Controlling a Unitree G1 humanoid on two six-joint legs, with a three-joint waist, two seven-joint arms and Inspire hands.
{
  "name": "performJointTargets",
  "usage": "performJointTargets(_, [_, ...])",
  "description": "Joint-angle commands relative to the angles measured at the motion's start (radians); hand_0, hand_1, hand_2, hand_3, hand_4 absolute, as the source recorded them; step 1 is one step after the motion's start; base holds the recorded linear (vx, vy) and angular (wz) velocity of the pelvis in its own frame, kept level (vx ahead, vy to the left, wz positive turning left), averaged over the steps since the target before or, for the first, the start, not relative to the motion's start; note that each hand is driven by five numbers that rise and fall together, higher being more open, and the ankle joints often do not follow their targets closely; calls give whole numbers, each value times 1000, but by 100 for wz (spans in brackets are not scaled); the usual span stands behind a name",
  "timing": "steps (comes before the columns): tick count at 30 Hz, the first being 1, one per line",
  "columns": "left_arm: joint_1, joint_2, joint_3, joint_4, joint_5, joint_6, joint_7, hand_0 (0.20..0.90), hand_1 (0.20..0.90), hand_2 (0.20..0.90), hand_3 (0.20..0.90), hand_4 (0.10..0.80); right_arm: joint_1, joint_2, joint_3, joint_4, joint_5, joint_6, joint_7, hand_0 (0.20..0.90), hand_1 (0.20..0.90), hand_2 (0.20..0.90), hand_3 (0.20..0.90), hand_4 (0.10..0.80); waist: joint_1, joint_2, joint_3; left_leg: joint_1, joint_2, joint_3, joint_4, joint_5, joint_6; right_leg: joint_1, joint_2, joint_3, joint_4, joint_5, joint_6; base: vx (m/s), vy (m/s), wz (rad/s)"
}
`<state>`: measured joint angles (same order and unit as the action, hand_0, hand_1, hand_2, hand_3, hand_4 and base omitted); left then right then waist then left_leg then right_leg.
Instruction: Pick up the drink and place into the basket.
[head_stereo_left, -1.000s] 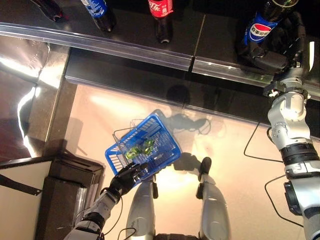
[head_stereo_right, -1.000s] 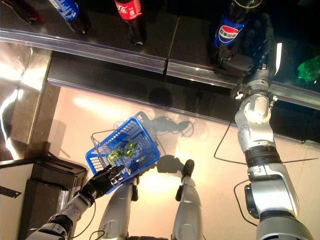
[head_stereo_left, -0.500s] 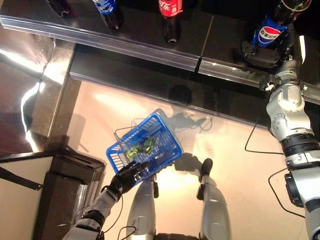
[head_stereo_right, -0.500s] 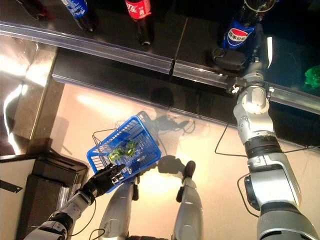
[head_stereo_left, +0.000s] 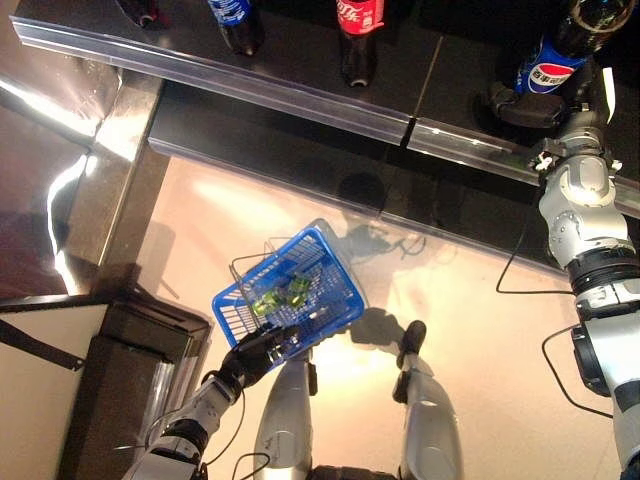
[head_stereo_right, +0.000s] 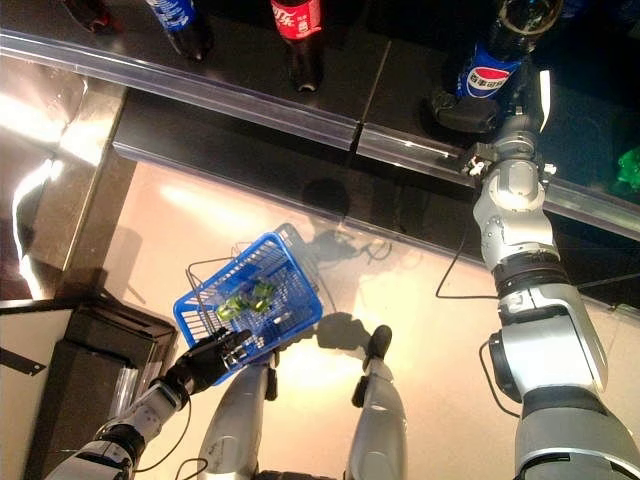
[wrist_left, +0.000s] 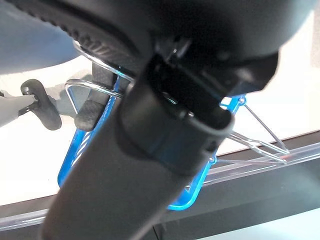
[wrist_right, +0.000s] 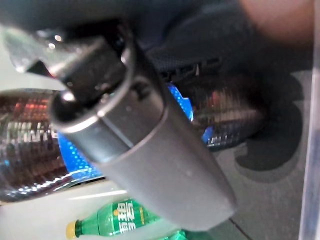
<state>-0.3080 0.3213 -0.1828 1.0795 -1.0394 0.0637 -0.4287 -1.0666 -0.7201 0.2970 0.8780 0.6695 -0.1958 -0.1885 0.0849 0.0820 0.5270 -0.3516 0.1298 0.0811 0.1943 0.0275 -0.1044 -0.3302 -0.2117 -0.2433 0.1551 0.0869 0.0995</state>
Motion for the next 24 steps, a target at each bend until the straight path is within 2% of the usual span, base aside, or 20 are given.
performJointTargets(1, [71,94,-44,-35,14,-13,-73,300,300,300,200,100,-158,-81,28,-30,37,-72,3,300,300,300,200,100,20,-6,-51,-29,-2,-7,32,-1,33,-4,-51,17,107,-106,13,0,0,0])
performJointTargets(18, [68,97,-55,-43,11,-17,-72,300,300,300,200,100,-150,-66,23,-33,40,-83,-14,300,300,300,200,100,21,-7,-46,-21,-6,1,13,2,36,1,-57,16,84,-90,24,0,0,0])
performJointTargets(24, [89,97,-47,-46,18,-28,-91,300,300,300,200,100,-104,-50,17,-90,14,-101,-8,300,300,300,200,100,21,-16,-74,44,-10,23,-64,18,32,63,-48,3,13,-69,34,13,-1,1])
